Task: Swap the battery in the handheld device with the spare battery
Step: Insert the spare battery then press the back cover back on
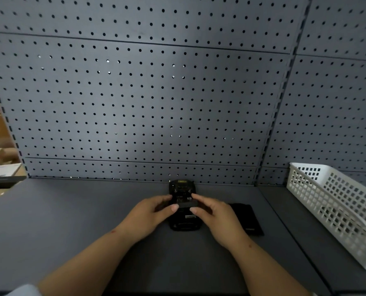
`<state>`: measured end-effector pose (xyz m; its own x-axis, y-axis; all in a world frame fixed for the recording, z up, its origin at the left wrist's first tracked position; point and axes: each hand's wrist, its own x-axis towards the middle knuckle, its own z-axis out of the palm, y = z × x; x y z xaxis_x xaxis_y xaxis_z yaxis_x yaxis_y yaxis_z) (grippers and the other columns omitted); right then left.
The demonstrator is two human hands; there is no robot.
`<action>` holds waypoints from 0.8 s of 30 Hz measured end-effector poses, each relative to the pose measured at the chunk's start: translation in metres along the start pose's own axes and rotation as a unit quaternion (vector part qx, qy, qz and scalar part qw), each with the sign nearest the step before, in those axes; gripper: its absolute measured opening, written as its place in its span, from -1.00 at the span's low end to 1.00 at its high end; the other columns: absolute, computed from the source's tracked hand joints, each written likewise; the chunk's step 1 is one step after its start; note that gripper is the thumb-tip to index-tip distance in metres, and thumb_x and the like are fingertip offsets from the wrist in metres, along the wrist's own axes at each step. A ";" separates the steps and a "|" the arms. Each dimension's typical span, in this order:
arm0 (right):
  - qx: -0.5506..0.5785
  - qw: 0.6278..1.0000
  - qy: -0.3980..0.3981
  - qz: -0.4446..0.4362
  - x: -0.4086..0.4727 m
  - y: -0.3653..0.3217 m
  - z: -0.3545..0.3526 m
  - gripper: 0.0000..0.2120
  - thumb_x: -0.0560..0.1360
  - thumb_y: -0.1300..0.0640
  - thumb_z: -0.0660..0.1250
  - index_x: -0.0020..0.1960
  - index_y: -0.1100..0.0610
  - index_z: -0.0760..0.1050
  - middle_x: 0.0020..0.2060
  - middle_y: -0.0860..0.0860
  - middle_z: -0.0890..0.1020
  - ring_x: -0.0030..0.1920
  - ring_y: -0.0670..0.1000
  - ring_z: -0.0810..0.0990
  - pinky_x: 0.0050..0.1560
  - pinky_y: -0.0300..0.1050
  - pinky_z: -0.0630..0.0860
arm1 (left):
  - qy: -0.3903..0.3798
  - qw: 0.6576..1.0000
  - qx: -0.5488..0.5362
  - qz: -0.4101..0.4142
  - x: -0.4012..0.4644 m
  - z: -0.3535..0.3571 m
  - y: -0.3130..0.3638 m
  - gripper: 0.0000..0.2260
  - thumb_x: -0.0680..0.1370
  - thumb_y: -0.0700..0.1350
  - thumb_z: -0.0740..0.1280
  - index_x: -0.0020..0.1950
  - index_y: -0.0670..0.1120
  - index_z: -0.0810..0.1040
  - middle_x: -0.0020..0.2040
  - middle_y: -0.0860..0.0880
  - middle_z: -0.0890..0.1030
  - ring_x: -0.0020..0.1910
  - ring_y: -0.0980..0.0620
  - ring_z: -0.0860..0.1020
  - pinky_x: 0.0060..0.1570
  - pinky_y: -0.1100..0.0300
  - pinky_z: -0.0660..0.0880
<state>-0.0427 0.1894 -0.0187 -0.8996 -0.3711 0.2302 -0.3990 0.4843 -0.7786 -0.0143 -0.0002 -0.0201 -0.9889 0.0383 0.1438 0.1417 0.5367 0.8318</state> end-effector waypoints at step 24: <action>-0.021 0.999 -0.029 0.013 0.002 0.003 0.002 -0.58 0.55 0.12 0.21 0.40 0.07 0.27 0.38 -0.02 0.41 0.23 -0.27 0.31 0.12 -0.56 0.20 | 0.004 1.000 -0.014 0.005 0.005 0.006 -0.012 -0.51 0.47 -0.06 0.36 0.38 -0.03 0.34 0.33 0.02 0.48 0.27 0.18 0.43 0.27 0.31 0.31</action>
<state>-0.0451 0.1885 -0.0219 -0.8981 -0.4031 0.1758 -0.3846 0.5262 -0.7584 -0.0214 -0.0013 -0.0329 -0.9870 0.0364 0.1563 0.1527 0.5126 0.8450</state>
